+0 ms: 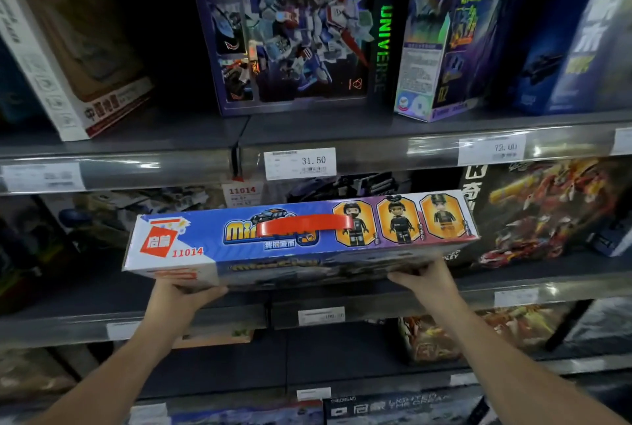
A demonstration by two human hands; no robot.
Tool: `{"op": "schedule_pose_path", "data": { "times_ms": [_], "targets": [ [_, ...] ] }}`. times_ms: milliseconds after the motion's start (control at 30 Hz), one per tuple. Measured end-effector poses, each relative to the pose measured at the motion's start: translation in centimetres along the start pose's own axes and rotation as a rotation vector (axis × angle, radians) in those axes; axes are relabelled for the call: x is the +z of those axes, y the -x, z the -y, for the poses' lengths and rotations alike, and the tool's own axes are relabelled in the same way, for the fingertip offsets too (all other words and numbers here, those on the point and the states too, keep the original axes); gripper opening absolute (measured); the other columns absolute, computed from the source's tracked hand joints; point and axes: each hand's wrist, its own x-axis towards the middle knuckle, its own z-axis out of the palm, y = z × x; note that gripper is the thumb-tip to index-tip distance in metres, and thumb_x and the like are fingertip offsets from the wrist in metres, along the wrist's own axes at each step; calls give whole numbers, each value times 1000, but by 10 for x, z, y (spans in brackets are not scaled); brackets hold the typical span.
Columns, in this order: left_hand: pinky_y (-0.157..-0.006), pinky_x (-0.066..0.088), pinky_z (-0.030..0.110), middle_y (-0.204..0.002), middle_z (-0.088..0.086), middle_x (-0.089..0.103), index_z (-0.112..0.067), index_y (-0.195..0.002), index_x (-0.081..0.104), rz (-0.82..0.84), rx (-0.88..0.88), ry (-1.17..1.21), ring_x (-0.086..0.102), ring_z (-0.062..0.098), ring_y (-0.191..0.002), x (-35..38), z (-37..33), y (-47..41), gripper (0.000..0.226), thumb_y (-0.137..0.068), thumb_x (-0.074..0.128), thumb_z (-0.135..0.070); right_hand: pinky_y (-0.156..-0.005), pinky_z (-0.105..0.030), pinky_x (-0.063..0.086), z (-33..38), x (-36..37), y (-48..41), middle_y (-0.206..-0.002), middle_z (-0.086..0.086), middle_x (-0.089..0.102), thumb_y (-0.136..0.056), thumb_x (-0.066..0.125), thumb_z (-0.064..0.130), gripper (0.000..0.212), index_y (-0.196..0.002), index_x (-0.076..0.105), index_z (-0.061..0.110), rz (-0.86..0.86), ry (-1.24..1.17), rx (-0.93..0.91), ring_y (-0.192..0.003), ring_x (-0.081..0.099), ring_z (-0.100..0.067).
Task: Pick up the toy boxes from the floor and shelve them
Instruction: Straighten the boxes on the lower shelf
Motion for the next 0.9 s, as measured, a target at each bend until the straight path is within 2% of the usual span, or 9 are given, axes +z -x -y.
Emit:
{"op": "schedule_pose_path", "data": {
  "times_ms": [167, 267, 433, 533, 767, 833, 900],
  "targets": [
    [-76, 50, 25, -105, -4, 70, -17, -114, 61, 3, 35, -3, 64, 11, -99, 9, -10, -11, 57, -66, 87, -3, -93, -27, 47, -5, 2, -24, -110, 8, 69, -70, 88, 14, 58, -119, 58, 20, 5, 29, -6, -105, 61, -4],
    [-83, 55, 35, -103, -5, 73, -20, -110, 64, -4, 25, -45, 67, 13, -99, 9, -11, -22, 54, -64, 90, -10, -102, -34, 45, -2, 5, -34, -114, 9, 62, -70, 89, 26, 68, -125, 50, 19, -6, 71, -6, -110, 57, -10],
    [-80, 50, 31, -105, -7, 71, -19, -110, 62, 5, 4, -72, 65, 11, -100, 10, -12, -30, 50, -67, 88, -10, -109, -42, 42, 2, 8, -44, -140, -7, 51, -64, 88, 49, 108, -147, 30, 9, -7, 167, 41, -129, 49, -26],
    [-87, 52, 37, -108, -7, 71, -20, -112, 62, 6, -6, -89, 64, 13, -103, 9, -9, -33, 53, -67, 88, -14, -111, -46, 40, 4, 9, -44, -145, -9, 48, -49, 84, 65, 131, -151, 23, 11, -12, 189, 31, -132, 47, -27],
    [-77, 49, 25, -108, -7, 71, -18, -113, 62, 6, 36, -100, 64, 9, -101, 9, -10, -30, 50, -69, 86, -13, -111, -40, 40, 0, 8, -51, -144, -10, 48, -67, 88, 41, 111, -149, 22, 6, -35, 209, 26, -131, 47, -25],
    [-80, 51, 27, -109, -7, 70, -18, -113, 62, 8, 38, -113, 64, 10, -103, 9, -10, -30, 51, -69, 86, -14, -110, -35, 38, 0, 8, -52, -144, -9, 47, -69, 88, 36, 109, -150, 21, 6, -37, 204, 26, -132, 46, -24],
    [-88, 53, 35, -110, -7, 71, -19, -114, 62, 0, 33, -131, 64, 12, -104, 7, -9, -31, 53, -67, 88, -17, -111, -37, 37, -1, 7, -52, -149, -10, 43, -68, 88, 41, 117, -153, 16, 6, -27, 199, 32, -135, 43, -25]
  ]
}}
